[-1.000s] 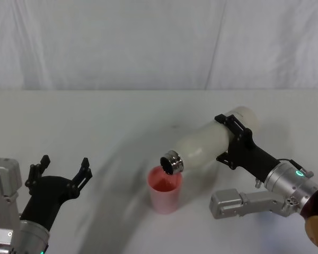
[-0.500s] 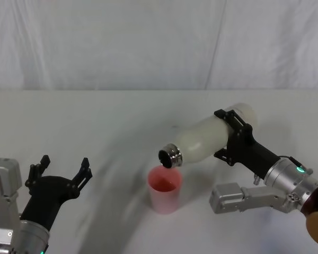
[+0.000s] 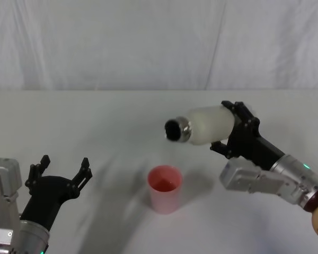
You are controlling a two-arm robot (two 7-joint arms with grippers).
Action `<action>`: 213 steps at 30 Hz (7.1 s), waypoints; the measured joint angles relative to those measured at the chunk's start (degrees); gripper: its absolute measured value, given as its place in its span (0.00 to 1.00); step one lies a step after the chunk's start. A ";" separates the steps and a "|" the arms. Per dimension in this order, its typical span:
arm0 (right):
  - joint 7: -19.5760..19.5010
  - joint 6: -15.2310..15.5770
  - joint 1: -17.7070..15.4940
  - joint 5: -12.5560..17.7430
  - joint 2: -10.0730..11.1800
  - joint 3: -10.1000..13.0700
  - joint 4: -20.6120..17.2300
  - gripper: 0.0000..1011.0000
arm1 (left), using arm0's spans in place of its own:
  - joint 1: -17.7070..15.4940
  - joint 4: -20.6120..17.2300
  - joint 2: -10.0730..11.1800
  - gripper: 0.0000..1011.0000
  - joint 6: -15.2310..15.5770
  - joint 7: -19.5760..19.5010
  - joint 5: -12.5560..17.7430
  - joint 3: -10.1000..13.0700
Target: Grasp the thermos with one hand and pour water into the cup lid.
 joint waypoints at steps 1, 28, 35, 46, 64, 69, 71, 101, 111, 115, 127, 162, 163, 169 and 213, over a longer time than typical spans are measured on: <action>0.67 -0.11 -0.38 1.95 -0.45 0.85 -0.22 0.95 | 0.00 0.00 0.00 0.99 0.00 0.00 0.00 0.00; 11.39 6.84 -8.08 35.22 -9.56 17.39 -3.44 0.95 | 0.00 0.00 0.00 0.99 0.00 0.00 0.00 0.00; 12.56 9.19 -9.19 39.56 -10.84 19.24 -3.65 0.95 | 0.00 0.00 0.00 0.99 0.00 0.00 0.00 0.00; 13.73 14.06 -9.38 44.69 -11.73 20.48 -2.50 0.95 | 0.00 0.00 0.00 0.99 0.00 0.00 0.00 0.00; 15.02 13.42 -3.92 45.73 -12.53 18.28 6.16 0.95 | 0.00 0.00 0.00 0.99 0.00 0.00 0.00 0.00; 15.24 12.42 -2.39 46.23 -13.22 17.90 8.51 0.95 | 0.00 0.00 0.00 0.99 0.00 0.00 0.00 0.00; 15.24 12.13 -1.98 46.37 -13.47 17.81 9.24 0.95 | 0.00 0.00 0.00 0.99 0.00 0.00 0.00 0.00; 14.70 9.79 0.17 46.40 -15.56 16.47 14.72 0.95 | 0.00 0.00 0.00 0.99 0.00 0.00 0.00 0.00; 14.62 9.63 0.29 46.18 -15.61 16.44 15.06 0.95 | 0.00 0.00 0.00 0.99 0.00 0.00 0.00 0.00; 14.58 9.64 0.21 46.12 -15.58 16.48 15.07 0.95 | 0.00 0.00 0.00 0.99 0.00 0.00 0.00 0.00; 14.60 10.04 0.16 46.08 -15.54 16.48 15.06 0.95 | 0.00 0.00 0.00 0.99 0.00 0.00 0.00 0.00; 14.69 10.04 0.14 46.09 -15.50 16.49 15.05 0.99 | 0.00 0.00 0.00 0.99 0.00 0.00 0.00 0.00; 14.69 10.05 0.14 46.09 -15.50 16.49 15.05 0.99 | 0.00 0.00 0.00 0.99 0.00 0.00 0.00 0.00; 14.69 10.05 0.13 46.08 -15.49 16.47 15.01 0.99 | 0.00 0.00 0.00 0.99 0.00 0.00 0.00 0.00; 16.35 12.09 -6.49 48.84 -11.44 17.32 5.60 0.99 | 0.00 0.00 0.00 0.99 0.00 0.00 0.00 0.00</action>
